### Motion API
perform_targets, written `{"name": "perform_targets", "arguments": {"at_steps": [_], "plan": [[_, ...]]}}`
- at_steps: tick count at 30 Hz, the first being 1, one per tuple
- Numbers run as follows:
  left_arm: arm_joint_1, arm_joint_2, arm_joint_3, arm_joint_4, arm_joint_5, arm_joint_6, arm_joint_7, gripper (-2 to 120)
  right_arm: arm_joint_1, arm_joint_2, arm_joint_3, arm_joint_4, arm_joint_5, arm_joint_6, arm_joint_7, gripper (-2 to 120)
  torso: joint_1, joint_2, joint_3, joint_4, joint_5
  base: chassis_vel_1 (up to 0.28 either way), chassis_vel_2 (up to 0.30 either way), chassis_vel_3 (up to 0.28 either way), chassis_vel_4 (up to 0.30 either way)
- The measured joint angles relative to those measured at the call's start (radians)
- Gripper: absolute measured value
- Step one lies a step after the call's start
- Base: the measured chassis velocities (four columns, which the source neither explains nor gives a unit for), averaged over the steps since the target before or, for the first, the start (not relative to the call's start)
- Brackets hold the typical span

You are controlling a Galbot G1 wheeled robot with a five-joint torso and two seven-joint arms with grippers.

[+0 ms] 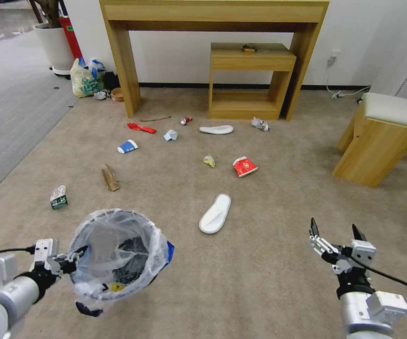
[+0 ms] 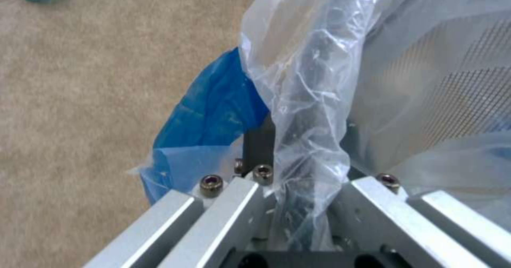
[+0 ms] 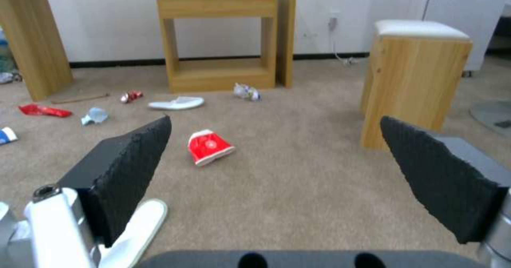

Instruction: Pick up the trash bin and place the garbage on the floor into it.

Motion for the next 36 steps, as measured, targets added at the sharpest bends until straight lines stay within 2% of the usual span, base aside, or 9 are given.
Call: {"name": "perform_targets", "arguments": {"at_steps": [3, 7, 24, 35, 36], "plan": [[0.021, -0.054, 0.002, -0.031, 0.062, 0.0, 0.003, 0, 0.01, -0.013, 0.005, 0.005, -0.01, -0.014, -0.022, 100, 0.0, 0.0, 0.0, 0.0, 0.0, 0.0, 0.0, 0.0, 0.0], [0.032, -0.089, 0.002, -0.059, 0.082, 0.0, 0.014, 0, 0.013, -0.021, 0.012, 0.006, -0.045, -0.016, -0.056, 100, 0.0, 0.0, 0.0, 0.0, -0.0002, 0.0, 0.0, 0.0, 0.0], [0.037, -0.063, 0.005, -0.051, 0.144, 0.0, 0.066, 0, 0.003, -0.002, 0.017, 0.002, -0.062, -0.014, -0.076, 100, 0.0, 0.0, 0.0, -0.0001, -0.0003, -0.008, 0.009, 0.007, -0.008], [0.035, -0.057, 0.003, -0.054, 0.114, -0.002, 0.071, 0, 0.006, 0.002, 0.013, -0.007, -0.066, -0.009, -0.074, 100, 0.0, 0.0, 0.0, -0.0002, 0.0001, -0.069, 0.164, 0.055, -0.162], [0.035, -0.058, 0.003, -0.053, 0.114, -0.002, 0.071, 0, 0.006, 0.002, 0.012, -0.007, -0.066, -0.009, -0.074, 100, 0.0, 0.0, 0.0, -0.0002, -0.0007, 0.035, 0.189, -0.004, -0.178]]}}
